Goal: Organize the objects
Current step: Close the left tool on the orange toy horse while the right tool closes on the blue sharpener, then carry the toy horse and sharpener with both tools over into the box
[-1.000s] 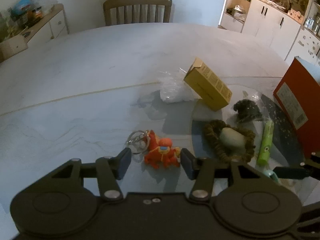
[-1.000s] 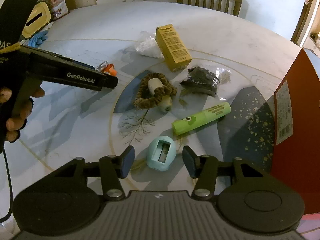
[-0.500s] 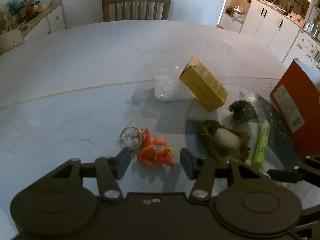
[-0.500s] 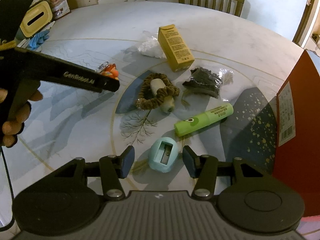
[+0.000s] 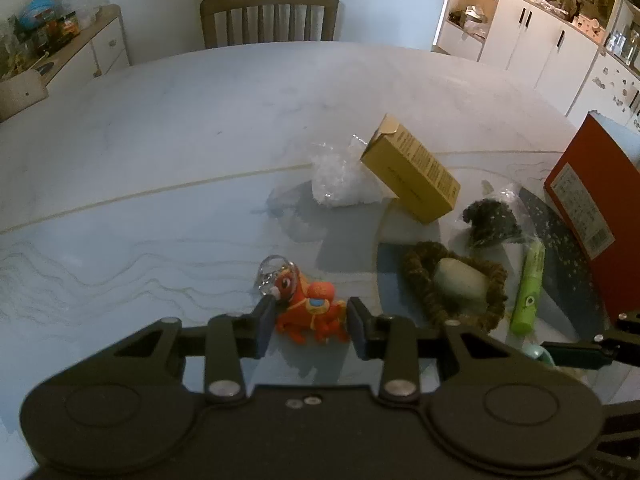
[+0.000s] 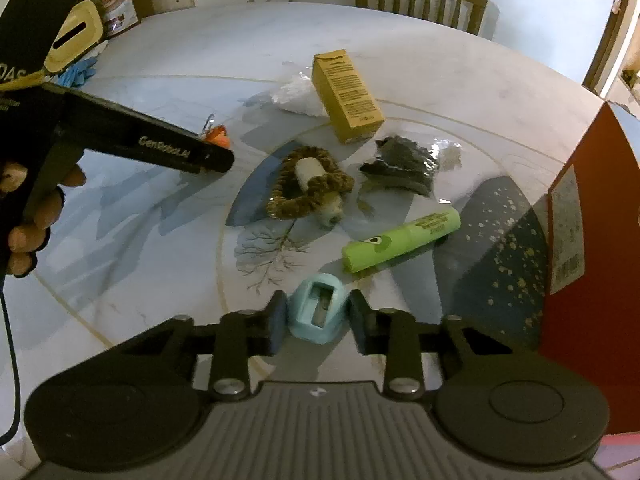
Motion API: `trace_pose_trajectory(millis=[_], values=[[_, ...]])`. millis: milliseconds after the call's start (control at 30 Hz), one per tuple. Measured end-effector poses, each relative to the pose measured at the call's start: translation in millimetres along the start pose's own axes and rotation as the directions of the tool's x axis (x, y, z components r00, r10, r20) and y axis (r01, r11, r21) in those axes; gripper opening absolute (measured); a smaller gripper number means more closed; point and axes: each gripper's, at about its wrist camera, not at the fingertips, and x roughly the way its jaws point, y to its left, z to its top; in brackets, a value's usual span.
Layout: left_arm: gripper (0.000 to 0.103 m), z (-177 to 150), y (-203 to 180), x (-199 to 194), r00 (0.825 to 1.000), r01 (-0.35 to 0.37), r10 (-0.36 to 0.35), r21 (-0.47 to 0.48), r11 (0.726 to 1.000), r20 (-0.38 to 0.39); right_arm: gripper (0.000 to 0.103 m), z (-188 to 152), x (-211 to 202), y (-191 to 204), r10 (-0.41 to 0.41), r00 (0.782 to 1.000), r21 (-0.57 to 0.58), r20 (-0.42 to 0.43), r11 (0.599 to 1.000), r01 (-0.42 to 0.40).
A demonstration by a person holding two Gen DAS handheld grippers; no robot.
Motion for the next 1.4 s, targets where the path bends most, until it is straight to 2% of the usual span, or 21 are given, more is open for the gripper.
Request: trace_pose_trajectory(millis=[167,400,700,1000,1400], values=[[0.037,-2,0,-15,1.0,0.013,-0.013,-0.01,1.0,0.008,0.031,-4,-7,-4,0.006,1.0,0.016,0.004,1.0,-0.006],[0.037,-4,-11,-47,0.999,0.045,-0.044,-0.015,0.999,0.026,0.031,-7,-37,-7,0.031,0.999,0.031,0.044,0.999,-0.032],[0.037,2,-48,-92,0.994,0.09,-0.09,0.016,0.996,0.063,0.031,-9,-87,-23,0.054,0.993,0.049,0.105,0.997,-0.059],[0.037,21,-120,-127,0.984,0.138,-0.148,0.094,0.986,0.104,0.031,-18,-137,-67,0.046,0.984,0.067,0.17,0.996,-0.058],[0.037,43,-225,-123,0.975,0.171,-0.194,0.191,0.967,0.109,0.031,-44,-178,-149,-0.015,0.977,0.105,0.211,0.994,-0.008]])
